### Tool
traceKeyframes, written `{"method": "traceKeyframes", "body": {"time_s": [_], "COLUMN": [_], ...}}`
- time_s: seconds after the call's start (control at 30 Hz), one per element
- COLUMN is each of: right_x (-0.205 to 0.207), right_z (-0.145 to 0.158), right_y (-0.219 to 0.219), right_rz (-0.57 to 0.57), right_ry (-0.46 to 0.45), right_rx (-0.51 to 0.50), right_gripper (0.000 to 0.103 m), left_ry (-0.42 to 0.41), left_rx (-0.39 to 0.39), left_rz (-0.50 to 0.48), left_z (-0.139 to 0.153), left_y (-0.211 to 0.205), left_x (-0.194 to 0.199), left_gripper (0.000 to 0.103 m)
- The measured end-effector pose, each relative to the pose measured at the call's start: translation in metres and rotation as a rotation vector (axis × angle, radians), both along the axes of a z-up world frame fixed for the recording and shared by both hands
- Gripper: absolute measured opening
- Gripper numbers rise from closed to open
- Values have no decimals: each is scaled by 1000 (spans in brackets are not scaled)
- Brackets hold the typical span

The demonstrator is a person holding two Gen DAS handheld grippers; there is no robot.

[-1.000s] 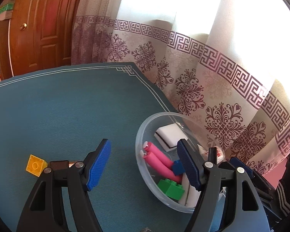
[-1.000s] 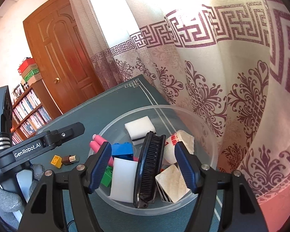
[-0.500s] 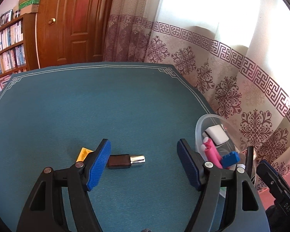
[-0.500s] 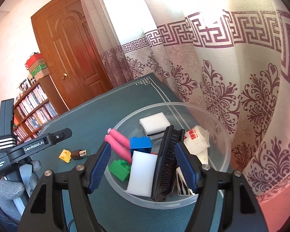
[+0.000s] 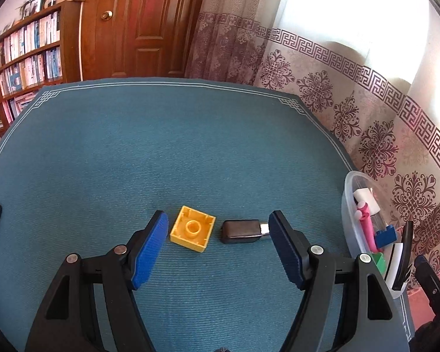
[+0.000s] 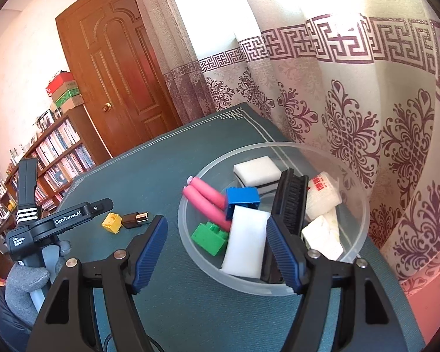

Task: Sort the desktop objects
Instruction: 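Move the left gripper to the yellow toy brick and close on it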

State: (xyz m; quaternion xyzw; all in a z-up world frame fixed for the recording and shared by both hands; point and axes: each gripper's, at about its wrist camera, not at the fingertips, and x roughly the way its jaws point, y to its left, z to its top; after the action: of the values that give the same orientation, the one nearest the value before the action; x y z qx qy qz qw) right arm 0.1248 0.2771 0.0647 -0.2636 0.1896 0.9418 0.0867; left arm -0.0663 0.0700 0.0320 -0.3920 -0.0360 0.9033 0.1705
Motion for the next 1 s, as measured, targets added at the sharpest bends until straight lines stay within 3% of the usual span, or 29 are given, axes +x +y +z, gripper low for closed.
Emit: {"method": "traceKeyframes", "body": {"time_s": [0.6,0.77,0.83,1.0], "right_x": [-8,-15,-18,-26], "right_z": [-8,-9,-9,-8], "right_y": [-42,-52,-57,-70], "right_rz": [49,75,86,115], "right_ry": [-23,-35,-41,-46], "right_rx": [32,41,44,60], "right_gripper": [74,74,74,74], "left_ry": [-20,-44,-49,-34], "left_rx": [-67,-17,-28,-7], "left_rz": [-3,-16,-9,-21], "left_z": [-31,-37,-40,-40], "left_y": [-6,-12,-13,-16], "left_x": [-12,-17,-19,-18], "left_gripper": [74,64,52,39]}}
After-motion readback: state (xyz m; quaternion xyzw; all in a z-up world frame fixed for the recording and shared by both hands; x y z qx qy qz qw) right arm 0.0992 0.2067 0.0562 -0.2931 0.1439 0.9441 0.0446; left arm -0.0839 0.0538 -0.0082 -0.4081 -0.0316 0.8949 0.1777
